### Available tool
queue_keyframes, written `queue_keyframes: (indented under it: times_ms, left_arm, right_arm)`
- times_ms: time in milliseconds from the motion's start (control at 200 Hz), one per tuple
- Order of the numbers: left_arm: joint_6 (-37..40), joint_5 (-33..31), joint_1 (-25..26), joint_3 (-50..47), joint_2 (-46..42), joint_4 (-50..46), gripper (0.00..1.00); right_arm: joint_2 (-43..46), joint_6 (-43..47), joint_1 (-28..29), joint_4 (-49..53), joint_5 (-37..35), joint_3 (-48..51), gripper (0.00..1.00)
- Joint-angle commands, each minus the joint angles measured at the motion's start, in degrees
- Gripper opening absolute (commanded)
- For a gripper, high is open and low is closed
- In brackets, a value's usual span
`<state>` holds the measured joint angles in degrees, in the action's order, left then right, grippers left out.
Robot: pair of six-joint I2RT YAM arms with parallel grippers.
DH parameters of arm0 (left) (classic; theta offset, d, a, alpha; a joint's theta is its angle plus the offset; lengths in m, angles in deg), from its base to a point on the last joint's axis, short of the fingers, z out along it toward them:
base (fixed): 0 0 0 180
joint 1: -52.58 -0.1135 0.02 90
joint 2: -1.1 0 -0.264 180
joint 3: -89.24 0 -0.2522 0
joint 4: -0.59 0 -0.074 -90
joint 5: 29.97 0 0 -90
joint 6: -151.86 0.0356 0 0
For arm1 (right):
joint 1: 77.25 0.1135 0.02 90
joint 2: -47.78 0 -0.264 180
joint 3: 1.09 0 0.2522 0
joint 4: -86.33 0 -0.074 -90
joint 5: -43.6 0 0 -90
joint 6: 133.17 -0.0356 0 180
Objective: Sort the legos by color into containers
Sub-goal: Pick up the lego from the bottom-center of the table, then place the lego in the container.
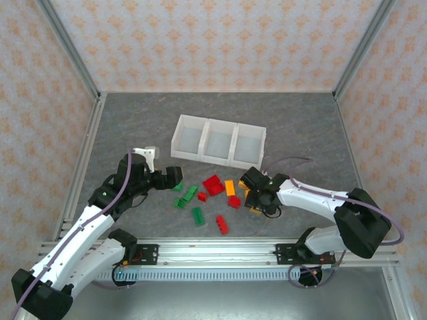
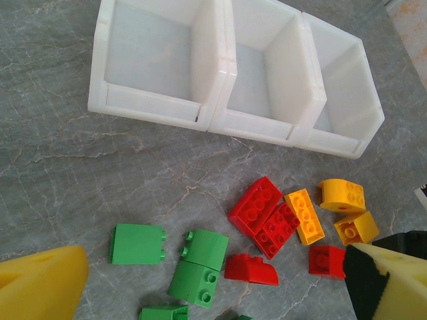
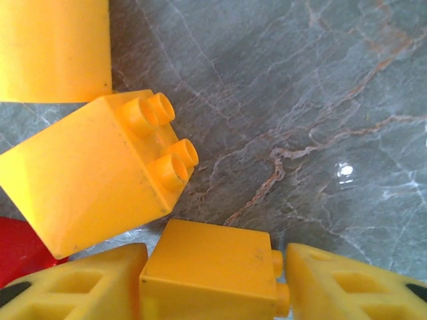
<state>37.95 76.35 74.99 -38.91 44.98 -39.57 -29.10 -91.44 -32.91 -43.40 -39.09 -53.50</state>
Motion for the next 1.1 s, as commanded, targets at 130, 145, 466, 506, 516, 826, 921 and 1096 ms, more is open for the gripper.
queue_keyframes:
  times_ms: [130, 145, 466, 506, 516, 826, 921, 1096]
  left_arm:
    - [0.88, -1.15, 0.28, -0.38, -1.92, 0.45, 0.99]
    - [0.87, -1.17, 0.31, -0.34, -2.07, 0.41, 0.99]
    - [0.61, -2.78, 0.26, -0.05, -4.91, 0.19, 0.99]
    - [0.61, -2.95, 0.26, -0.19, -6.05, 0.36, 0.99]
    - [0.61, -3.02, 0.26, -0.13, -6.27, 0.37, 0.99]
    - [1.75, 1.02, 0.26, -0.44, -13.23, 2.36, 0.99]
    - [1.61, 1.13, 0.26, -0.47, -13.21, 2.15, 0.99]
    - [1.51, 1.16, 0.26, -0.55, -12.85, 2.15, 0.99]
  right_arm:
    - [1.12, 0.72, 0.40, 2.78, -3.69, -0.87, 0.48]
    - [1.12, 0.78, 0.41, 2.78, -3.78, -0.74, 0.47]
    - [2.91, 2.10, 0.63, 6.46, -6.34, -3.97, 0.30]
    - [3.83, 2.51, 0.66, 7.79, -6.81, -6.52, 0.28]
    - [4.02, 2.60, 0.66, 8.09, -6.92, -7.29, 0.28]
    - [1.09, 10.24, 1.18, 12.88, -18.89, -30.63, 0.26]
    - [-3.80, 15.86, -1.16, 12.12, -20.58, -35.85, 0.26]
    - [-12.05, 24.42, -7.73, 7.36, -18.15, -42.67, 0.26]
